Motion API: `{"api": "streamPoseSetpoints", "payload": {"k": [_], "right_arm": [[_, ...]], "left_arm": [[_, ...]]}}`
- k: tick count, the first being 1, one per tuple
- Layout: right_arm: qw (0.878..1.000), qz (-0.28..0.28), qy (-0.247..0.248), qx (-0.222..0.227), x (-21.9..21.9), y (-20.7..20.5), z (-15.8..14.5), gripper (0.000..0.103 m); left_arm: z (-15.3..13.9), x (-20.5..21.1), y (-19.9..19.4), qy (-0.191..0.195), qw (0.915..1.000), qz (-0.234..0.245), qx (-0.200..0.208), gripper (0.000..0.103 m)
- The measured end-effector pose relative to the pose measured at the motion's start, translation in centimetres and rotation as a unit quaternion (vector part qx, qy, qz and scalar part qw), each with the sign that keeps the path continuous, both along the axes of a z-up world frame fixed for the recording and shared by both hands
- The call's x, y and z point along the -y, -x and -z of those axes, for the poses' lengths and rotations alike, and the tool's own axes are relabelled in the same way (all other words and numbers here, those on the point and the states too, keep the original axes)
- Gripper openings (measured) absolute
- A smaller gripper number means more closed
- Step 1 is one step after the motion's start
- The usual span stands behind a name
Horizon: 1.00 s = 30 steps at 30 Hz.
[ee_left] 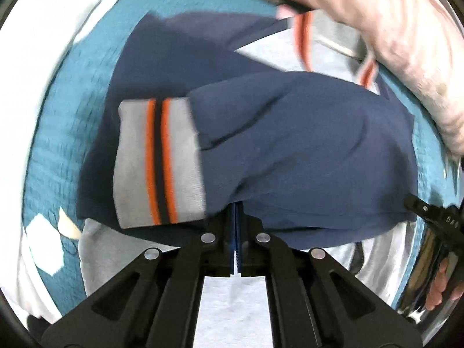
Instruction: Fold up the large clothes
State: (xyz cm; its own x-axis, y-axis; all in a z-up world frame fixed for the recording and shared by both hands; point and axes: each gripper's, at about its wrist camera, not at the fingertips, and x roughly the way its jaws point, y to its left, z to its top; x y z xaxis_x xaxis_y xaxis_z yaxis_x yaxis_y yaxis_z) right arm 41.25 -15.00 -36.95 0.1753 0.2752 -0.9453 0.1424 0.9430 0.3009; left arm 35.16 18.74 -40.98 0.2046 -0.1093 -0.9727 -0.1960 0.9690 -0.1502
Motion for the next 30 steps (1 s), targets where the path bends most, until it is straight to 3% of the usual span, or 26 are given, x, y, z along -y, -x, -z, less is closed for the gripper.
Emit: {"api": "streamPoseSetpoints", "payload": {"k": [1, 2, 4, 6, 10, 13, 16, 18, 24, 30], "right_arm": [[0.999, 0.002, 0.053, 0.015, 0.7, 0.0, -0.2, 0.002], [0.998, 0.006, 0.057, 0.010, 1.4, -0.1, 0.3, 0.000], [0.999, 0.034, 0.024, -0.023, 3.6, -0.2, 2.5, 0.000], [0.998, 0.048, -0.015, -0.025, 4.8, -0.1, 3.6, 0.000], [0.999, 0.046, 0.011, -0.023, 4.3, -0.3, 1.5, 0.003], [0.999, 0.032, -0.029, -0.001, 2.9, -0.8, -0.8, 0.003], [0.998, 0.009, -0.060, 0.007, 0.1, -2.1, -1.9, 0.003], [0.998, -0.011, -0.058, 0.018, -2.1, -3.0, -2.2, 0.003], [0.996, -0.042, -0.084, 0.012, -8.1, -5.6, 0.0, 0.003], [0.997, -0.054, -0.054, 0.008, -7.8, -7.5, 2.2, 0.000]], "left_arm": [[0.5, -0.4, 0.0, 0.007, 1.0000, -0.003, -0.001, 0.003], [0.7, -0.5, 0.0, 0.011, 0.9999, -0.006, -0.001, 0.003], [1.2, -0.6, 0.0, 0.013, 0.9999, -0.008, 0.000, 0.003], [0.9, -0.5, 0.0, 0.008, 0.9999, -0.006, -0.005, 0.003], [-1.2, 0.6, 0.2, 0.038, 0.9993, 0.007, 0.003, 0.003], [-3.4, 1.7, -0.1, 0.034, 0.9986, 0.017, 0.037, 0.003], [-3.8, 2.3, -1.6, 0.049, 0.9978, 0.012, 0.043, 0.003], [-3.7, 2.8, -3.2, 0.037, 0.9982, 0.013, 0.045, 0.003], [-1.3, 2.0, -6.4, 0.027, 0.9992, -0.007, 0.030, 0.003], [-0.3, 0.4, -7.2, 0.039, 0.9989, -0.004, 0.025, 0.003]]}}
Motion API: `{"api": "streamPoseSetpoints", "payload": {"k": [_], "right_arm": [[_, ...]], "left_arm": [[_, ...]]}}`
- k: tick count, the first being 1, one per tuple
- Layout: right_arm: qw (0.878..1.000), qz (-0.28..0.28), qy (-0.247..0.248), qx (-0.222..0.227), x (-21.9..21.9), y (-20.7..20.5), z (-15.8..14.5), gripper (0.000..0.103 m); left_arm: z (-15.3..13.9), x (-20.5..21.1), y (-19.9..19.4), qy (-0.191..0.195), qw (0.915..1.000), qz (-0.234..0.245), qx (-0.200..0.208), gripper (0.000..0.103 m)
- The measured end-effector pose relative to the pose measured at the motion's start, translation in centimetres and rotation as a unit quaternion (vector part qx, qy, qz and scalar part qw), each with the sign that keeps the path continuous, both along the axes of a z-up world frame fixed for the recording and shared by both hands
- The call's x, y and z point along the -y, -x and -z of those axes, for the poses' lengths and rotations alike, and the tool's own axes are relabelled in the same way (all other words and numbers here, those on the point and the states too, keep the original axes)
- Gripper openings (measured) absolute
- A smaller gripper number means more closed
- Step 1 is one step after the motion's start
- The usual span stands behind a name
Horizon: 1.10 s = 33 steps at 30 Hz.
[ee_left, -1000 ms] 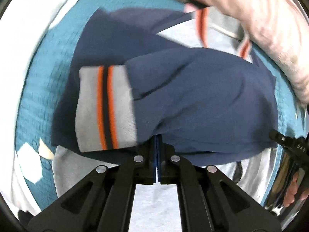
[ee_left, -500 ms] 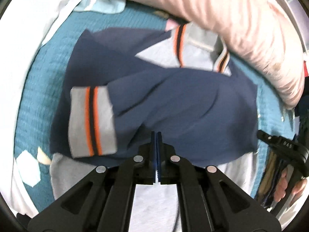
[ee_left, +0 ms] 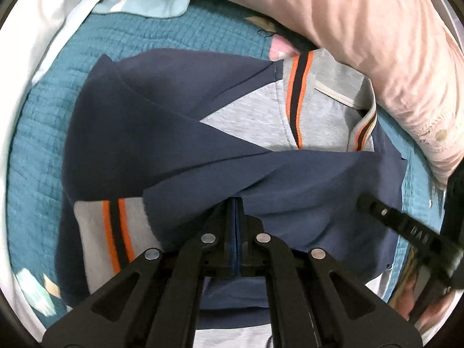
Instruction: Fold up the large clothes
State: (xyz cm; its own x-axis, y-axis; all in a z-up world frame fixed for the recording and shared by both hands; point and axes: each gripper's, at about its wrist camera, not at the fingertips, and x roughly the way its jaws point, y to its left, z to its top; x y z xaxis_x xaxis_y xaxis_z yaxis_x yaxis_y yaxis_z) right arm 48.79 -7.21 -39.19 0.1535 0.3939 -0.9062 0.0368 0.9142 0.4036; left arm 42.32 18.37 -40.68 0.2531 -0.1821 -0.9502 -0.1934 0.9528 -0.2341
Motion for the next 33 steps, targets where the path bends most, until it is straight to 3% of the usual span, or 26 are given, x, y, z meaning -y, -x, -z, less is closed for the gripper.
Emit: {"api": "streamPoseSetpoints", "payload": {"k": [4, 7, 8, 10, 14, 19, 21, 24, 26, 27, 28, 29, 30, 31, 33], "right_arm": [[0.996, 0.026, 0.083, 0.024, 3.3, -0.6, -0.6, 0.000], [0.997, 0.078, 0.018, -0.023, 7.5, -1.1, 0.9, 0.000], [0.996, 0.087, 0.005, -0.029, 8.2, -1.1, 1.2, 0.000], [0.996, 0.088, 0.010, -0.022, 8.3, -1.0, 1.6, 0.000], [0.996, 0.072, 0.052, -0.004, 6.8, -0.7, 1.5, 0.000], [0.997, 0.080, 0.004, -0.022, 6.4, -0.1, -0.2, 0.006], [0.997, 0.072, 0.023, -0.005, 5.9, 0.6, -1.7, 0.006], [0.997, 0.073, 0.009, -0.008, 5.8, 0.9, -2.6, 0.006], [0.997, 0.073, 0.017, -0.001, 6.3, 1.2, -3.4, 0.007], [0.997, 0.073, 0.028, 0.003, 6.3, 1.2, -3.8, 0.010], [0.996, 0.075, 0.041, 0.004, 6.8, 1.2, -4.3, 0.029], [0.995, 0.082, 0.048, 0.004, 7.3, 1.2, -4.8, 0.060], [0.994, 0.095, 0.054, 0.009, 7.7, 1.2, -5.3, 0.071], [0.992, 0.110, 0.060, 0.020, 8.4, 1.5, -5.8, 0.079], [0.989, 0.131, 0.063, 0.037, 10.0, 1.7, -6.5, 0.081]], "left_arm": [[-0.7, -1.7, 0.2, 0.017, 0.9997, -0.017, -0.006, 0.003], [-0.6, -2.7, 0.1, -0.015, 0.9994, -0.031, -0.002, 0.003], [-0.2, -3.4, 0.0, -0.007, 0.9993, -0.036, -0.008, 0.003], [0.6, -3.9, -0.4, 0.008, 0.9988, -0.047, -0.011, 0.003], [0.4, -2.9, -1.1, -0.018, 0.9992, -0.032, -0.016, 0.003], [-1.2, -1.5, -1.0, -0.042, 0.9988, -0.011, -0.020, 0.003], [-1.9, -1.3, -1.0, -0.050, 0.9985, -0.003, -0.022, 0.004], [-3.3, -1.5, -1.0, -0.050, 0.9985, -0.009, -0.018, 0.004], [-4.2, -1.5, -1.0, -0.048, 0.9987, -0.010, -0.013, 0.024], [-4.9, -1.7, -0.9, -0.055, 0.9984, -0.014, -0.004, 0.057], [-5.7, -1.9, -0.7, -0.068, 0.9973, -0.022, 0.013, 0.069], [-6.3, -2.2, -0.6, -0.074, 0.9966, -0.027, 0.023, 0.069], [-6.7, -2.4, -0.6, -0.073, 0.9966, -0.028, 0.026, 0.069], [-6.9, -2.7, -0.8, -0.065, 0.9971, -0.029, 0.025, 0.069], [-7.3, -2.4, -0.1, -0.069, 0.9967, -0.032, 0.029, 0.069]]}}
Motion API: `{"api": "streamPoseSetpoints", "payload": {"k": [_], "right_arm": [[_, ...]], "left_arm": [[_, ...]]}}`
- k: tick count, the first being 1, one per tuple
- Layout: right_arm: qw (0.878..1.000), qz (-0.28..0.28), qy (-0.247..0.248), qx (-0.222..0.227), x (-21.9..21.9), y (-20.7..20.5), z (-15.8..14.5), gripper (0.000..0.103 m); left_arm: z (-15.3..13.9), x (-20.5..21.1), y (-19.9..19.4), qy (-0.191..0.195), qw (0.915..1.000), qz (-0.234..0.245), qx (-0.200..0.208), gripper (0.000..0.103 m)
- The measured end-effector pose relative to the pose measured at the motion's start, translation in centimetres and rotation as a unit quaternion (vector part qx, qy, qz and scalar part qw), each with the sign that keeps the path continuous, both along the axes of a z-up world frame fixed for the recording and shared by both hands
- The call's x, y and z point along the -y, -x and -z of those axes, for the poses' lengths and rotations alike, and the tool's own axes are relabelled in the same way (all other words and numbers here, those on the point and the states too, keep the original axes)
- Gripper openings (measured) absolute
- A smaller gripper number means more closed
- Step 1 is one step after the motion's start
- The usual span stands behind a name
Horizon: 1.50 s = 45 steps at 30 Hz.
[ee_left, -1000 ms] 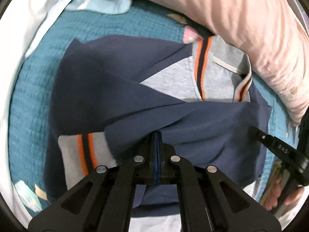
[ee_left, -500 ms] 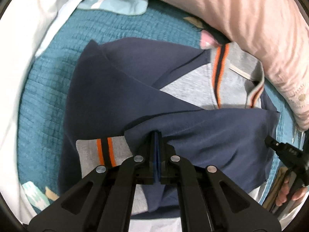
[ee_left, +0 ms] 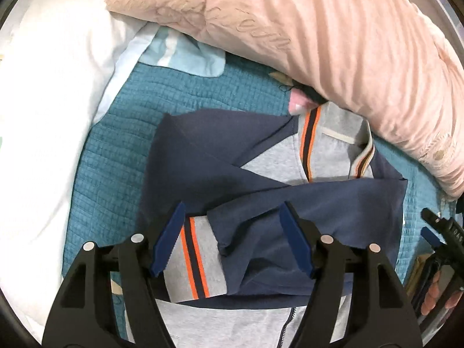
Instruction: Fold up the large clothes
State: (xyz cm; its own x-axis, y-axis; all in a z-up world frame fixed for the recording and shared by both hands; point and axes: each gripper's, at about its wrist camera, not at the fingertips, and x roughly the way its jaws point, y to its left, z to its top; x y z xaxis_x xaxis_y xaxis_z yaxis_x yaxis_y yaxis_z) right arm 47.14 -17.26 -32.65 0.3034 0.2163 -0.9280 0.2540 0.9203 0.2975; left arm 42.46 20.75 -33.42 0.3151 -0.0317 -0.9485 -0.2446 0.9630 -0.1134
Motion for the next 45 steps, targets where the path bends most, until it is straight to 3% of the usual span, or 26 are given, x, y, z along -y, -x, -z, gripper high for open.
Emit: {"api": "streamPoseSetpoints", "payload": {"k": [8, 19, 23, 26, 30, 33, 34, 35, 37, 45], "right_arm": [[1.000, -0.004, 0.005, -0.011, 1.2, -2.4, 0.1, 0.081], [0.998, -0.010, 0.040, -0.041, 1.7, -7.3, 4.0, 0.081], [0.998, -0.013, 0.030, -0.046, 2.3, -8.4, 5.3, 0.079], [0.998, -0.009, -0.004, -0.057, 2.7, -8.9, 6.5, 0.070], [0.997, 0.000, -0.025, -0.069, 3.3, -9.2, 7.9, 0.057], [0.998, -0.001, -0.013, -0.058, 3.4, -9.1, 7.9, 0.038], [0.998, 0.001, -0.015, -0.054, 3.5, -9.0, 7.9, 0.023], [0.999, 0.005, -0.020, -0.050, 3.7, -8.8, 7.8, 0.014], [0.999, 0.012, -0.033, -0.042, 4.2, -8.4, 7.4, 0.007], [1.000, 0.011, -0.020, -0.004, 4.1, -6.3, 3.6, 0.005]], "left_arm": [[1.1, -2.4, -1.1, -0.025, 0.9997, -0.004, -0.006, 0.069], [4.6, -5.2, -5.0, -0.063, 0.9974, -0.018, -0.030, 0.069], [5.4, -6.4, -6.2, -0.051, 0.9978, -0.028, -0.033, 0.069], [5.7, -7.6, -6.7, -0.037, 0.9976, -0.048, -0.034, 0.067], [6.6, -9.0, -7.3, 0.002, 0.9967, -0.068, -0.044, 0.043], [6.4, -9.5, -7.4, 0.001, 0.9965, -0.070, -0.045, 0.022], [6.4, -9.6, -7.5, 0.002, 0.9965, -0.070, -0.045, 0.014], [6.3, -9.8, -7.5, 0.009, 0.9965, -0.069, -0.046, 0.012], [5.8, -9.8, -7.2, 0.009, 0.9966, -0.069, -0.044, 0.009], [1.6, -9.0, -5.3, 0.023, 0.9976, -0.063, -0.020, 0.009]]}}
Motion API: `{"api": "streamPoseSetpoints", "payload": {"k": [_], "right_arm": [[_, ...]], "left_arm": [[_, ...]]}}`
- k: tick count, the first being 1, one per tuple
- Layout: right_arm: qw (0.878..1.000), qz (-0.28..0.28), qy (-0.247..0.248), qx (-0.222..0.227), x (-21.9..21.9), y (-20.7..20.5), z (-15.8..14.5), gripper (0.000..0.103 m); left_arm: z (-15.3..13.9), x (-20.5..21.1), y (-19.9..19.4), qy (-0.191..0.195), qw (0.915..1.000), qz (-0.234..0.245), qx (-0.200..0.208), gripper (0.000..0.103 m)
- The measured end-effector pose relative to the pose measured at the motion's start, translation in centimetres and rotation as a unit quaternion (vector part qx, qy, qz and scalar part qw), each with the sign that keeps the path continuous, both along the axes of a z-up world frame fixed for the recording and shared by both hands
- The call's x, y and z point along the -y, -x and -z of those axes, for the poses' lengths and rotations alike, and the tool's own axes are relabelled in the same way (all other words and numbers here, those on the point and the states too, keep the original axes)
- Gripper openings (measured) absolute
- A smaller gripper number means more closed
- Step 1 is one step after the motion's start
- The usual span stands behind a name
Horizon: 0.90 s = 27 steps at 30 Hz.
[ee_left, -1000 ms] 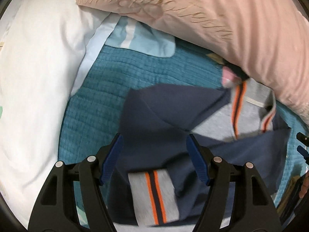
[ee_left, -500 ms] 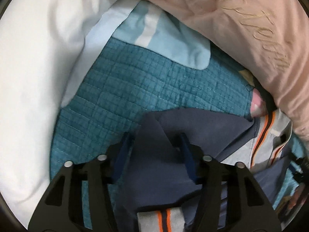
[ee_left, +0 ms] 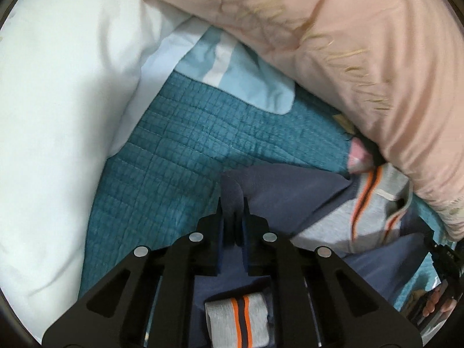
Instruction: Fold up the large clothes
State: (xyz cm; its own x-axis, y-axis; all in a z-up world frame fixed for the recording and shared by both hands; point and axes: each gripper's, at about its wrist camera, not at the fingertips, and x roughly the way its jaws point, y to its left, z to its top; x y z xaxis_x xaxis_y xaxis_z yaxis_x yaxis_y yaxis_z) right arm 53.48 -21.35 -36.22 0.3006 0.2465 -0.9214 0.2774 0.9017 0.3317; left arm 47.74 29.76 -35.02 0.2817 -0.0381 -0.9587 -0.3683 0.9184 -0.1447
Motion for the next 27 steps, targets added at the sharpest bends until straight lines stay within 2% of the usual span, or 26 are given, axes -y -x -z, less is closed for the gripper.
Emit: {"api": "streamPoseSetpoints", "payload": {"k": [6, 10, 13, 20, 27], "right_arm": [[1.000, -0.003, 0.003, 0.021, 0.2, 2.1, -4.0, 0.004], [0.999, -0.005, 0.003, 0.035, 1.0, 5.0, -6.5, 0.004], [0.999, -0.008, 0.006, 0.052, 0.7, 7.4, -8.6, 0.004], [0.996, -0.024, 0.011, 0.085, 0.3, 13.6, -12.9, 0.004], [0.993, -0.052, 0.018, 0.102, 1.3, 21.8, -14.5, 0.005]], "left_arm": [[-4.1, 1.0, 2.6, 0.008, 0.9997, 0.010, 0.023, 0.009], [-6.4, 1.3, 4.5, 0.016, 0.9992, 0.011, 0.034, 0.009], [-8.2, 2.1, 6.7, -0.004, 0.9987, 0.024, 0.045, 0.009], [-10.4, 4.5, 12.6, -0.040, 0.9943, 0.065, 0.074, 0.009], [-11.4, 4.8, 20.1, -0.053, 0.9893, 0.092, 0.100, 0.009]]}}
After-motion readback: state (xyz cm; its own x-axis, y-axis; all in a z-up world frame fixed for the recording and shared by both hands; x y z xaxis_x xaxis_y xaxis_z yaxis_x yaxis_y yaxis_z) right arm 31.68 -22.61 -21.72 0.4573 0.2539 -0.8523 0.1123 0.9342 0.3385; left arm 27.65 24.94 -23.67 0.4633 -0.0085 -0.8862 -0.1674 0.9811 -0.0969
